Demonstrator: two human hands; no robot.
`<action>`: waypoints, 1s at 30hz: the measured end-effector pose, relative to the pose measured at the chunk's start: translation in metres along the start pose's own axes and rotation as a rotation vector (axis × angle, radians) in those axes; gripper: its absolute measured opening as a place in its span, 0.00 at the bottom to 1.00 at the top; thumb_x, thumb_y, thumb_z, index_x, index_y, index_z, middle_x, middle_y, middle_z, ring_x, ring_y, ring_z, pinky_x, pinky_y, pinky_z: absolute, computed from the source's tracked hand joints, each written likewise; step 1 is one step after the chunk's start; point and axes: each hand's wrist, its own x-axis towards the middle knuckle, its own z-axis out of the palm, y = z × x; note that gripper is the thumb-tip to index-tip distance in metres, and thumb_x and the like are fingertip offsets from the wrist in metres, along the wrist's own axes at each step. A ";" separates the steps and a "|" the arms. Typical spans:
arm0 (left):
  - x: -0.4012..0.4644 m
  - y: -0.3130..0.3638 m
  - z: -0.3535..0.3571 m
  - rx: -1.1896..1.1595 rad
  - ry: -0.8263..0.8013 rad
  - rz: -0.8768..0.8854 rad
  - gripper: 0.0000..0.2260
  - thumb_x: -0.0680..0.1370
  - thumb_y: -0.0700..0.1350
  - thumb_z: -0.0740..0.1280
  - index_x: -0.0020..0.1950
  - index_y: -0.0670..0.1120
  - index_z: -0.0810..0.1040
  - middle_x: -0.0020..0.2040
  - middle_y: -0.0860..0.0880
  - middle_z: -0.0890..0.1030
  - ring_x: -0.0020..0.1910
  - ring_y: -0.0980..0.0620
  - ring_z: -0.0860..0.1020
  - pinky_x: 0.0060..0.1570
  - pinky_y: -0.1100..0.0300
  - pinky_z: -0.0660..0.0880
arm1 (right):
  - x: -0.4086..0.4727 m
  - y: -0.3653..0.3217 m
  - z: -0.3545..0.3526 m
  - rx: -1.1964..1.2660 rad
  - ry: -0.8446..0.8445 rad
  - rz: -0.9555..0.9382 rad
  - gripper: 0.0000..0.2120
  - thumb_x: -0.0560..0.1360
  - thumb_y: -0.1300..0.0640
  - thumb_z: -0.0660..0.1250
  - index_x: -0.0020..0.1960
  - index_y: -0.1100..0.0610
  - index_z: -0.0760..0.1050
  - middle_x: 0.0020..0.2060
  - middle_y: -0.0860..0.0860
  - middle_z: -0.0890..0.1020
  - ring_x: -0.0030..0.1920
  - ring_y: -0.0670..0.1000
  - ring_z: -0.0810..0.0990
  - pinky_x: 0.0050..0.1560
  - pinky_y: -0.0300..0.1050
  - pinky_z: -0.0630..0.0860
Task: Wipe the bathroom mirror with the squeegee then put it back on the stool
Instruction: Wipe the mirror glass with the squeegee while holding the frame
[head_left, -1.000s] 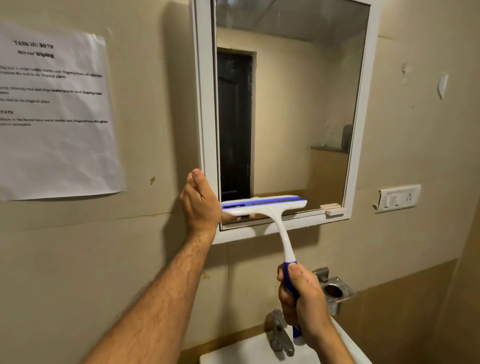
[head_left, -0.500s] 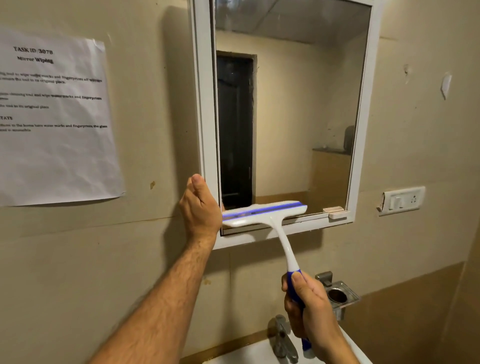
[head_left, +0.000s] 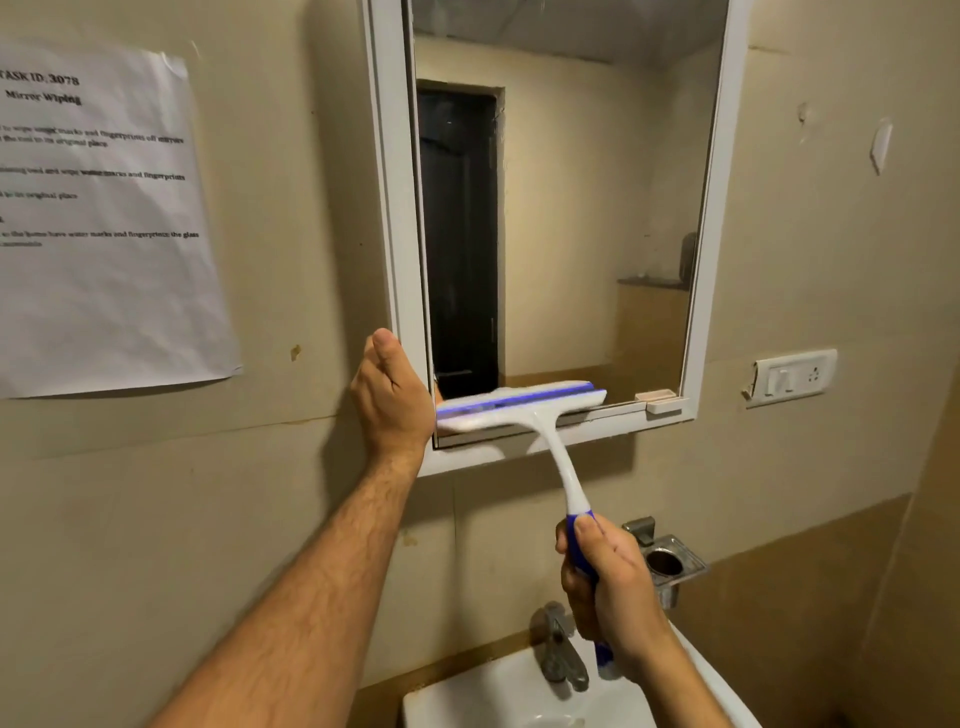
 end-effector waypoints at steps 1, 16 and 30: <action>-0.001 0.000 -0.001 0.002 -0.001 -0.007 0.21 0.83 0.49 0.50 0.51 0.37 0.78 0.49 0.36 0.80 0.43 0.53 0.67 0.44 0.66 0.62 | 0.002 -0.003 0.001 0.001 -0.001 -0.007 0.16 0.81 0.51 0.56 0.41 0.60 0.72 0.24 0.53 0.63 0.20 0.46 0.58 0.22 0.35 0.56; 0.001 -0.004 0.001 0.005 0.035 -0.016 0.21 0.84 0.49 0.50 0.63 0.37 0.75 0.61 0.38 0.77 0.58 0.45 0.70 0.50 0.78 0.58 | 0.003 -0.003 0.009 0.036 0.038 0.029 0.16 0.82 0.51 0.54 0.40 0.56 0.72 0.23 0.51 0.64 0.20 0.46 0.58 0.22 0.35 0.55; 0.000 -0.005 0.001 0.032 -0.002 -0.067 0.24 0.83 0.53 0.49 0.61 0.37 0.76 0.58 0.39 0.79 0.58 0.44 0.72 0.55 0.63 0.63 | 0.001 -0.005 0.013 0.016 0.042 0.017 0.17 0.81 0.46 0.56 0.40 0.54 0.73 0.25 0.51 0.66 0.23 0.47 0.60 0.25 0.40 0.56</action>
